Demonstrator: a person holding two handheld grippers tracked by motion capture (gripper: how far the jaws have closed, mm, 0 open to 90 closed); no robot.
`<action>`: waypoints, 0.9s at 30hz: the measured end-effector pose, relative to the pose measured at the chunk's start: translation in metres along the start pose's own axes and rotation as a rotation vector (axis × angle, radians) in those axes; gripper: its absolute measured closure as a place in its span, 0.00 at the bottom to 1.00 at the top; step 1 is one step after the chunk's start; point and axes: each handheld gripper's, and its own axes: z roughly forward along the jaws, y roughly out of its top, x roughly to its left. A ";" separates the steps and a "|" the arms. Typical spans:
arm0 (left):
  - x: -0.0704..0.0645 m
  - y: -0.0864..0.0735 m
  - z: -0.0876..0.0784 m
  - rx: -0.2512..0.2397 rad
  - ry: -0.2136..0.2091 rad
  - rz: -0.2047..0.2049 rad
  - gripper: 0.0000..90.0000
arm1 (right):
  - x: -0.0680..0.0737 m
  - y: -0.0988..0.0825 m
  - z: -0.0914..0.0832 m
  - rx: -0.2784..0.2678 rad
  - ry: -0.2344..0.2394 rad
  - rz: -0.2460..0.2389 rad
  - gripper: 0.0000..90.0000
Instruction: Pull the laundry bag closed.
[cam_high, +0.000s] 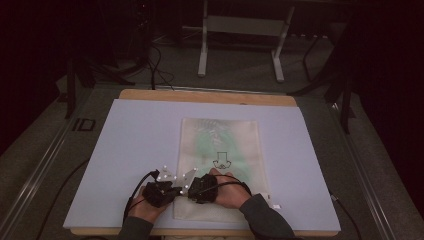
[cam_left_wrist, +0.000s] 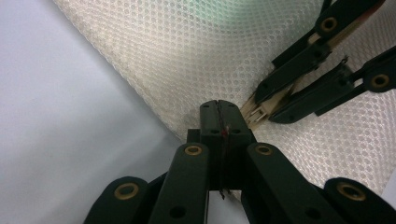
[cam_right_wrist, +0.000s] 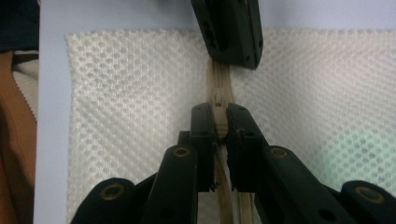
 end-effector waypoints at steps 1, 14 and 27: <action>0.000 0.000 0.000 0.000 0.000 -0.001 0.99 | 0.000 -0.001 0.000 -0.002 -0.001 0.002 0.91; 0.000 -0.001 0.000 -0.006 -0.001 -0.007 0.99 | 0.001 -0.006 -0.003 0.013 -0.008 -0.002 0.91; 0.000 -0.001 0.000 -0.005 0.000 -0.010 0.99 | 0.004 -0.021 -0.013 0.036 -0.026 -0.002 0.91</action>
